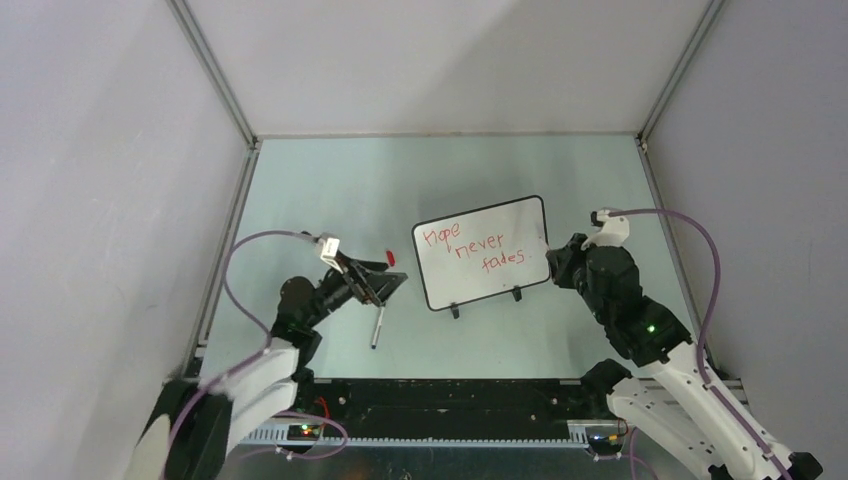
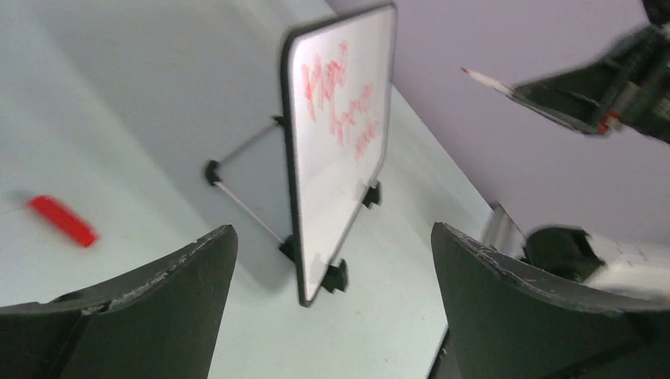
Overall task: Write a sentence on the whiteboard
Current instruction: Pick up the pen cap from the center of the board.
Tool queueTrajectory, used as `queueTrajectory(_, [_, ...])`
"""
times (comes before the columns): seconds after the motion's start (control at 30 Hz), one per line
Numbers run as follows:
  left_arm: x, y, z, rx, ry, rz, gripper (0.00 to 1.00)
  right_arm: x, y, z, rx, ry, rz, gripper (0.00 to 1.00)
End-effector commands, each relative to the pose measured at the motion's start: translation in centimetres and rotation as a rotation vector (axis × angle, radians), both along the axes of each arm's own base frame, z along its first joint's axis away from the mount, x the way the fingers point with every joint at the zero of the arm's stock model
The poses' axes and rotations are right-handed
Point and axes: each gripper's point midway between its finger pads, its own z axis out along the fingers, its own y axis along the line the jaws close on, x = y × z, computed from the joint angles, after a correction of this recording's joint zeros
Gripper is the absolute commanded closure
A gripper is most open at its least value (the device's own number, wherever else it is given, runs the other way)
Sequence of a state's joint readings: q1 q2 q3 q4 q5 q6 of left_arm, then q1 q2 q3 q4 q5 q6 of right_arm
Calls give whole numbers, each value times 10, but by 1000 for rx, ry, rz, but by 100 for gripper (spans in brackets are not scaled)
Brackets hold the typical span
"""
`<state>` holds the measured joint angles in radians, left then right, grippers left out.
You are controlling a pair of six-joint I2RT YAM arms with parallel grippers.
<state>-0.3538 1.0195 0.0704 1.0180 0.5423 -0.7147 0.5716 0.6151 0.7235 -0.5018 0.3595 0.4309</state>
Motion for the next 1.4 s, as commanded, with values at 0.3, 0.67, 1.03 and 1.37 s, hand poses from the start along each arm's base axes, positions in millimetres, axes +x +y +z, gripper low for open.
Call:
queueTrajectory(0.3, [10, 163, -5, 79, 226, 951, 1, -10, -3, 28, 100, -112, 8, 100])
queueTrajectory(0.67, [40, 120, -12, 496, 627, 742, 6, -15, -1, 23, 101, -85, 28, 100])
queueTrajectory(1.03, [88, 82, -34, 525, 755, 649, 27, -12, 6, 15, 90, -49, 51, 100])
queueTrajectory(1.37, [118, 46, -60, 663, 843, 620, 31, -9, 5, 13, 83, -46, 39, 100])
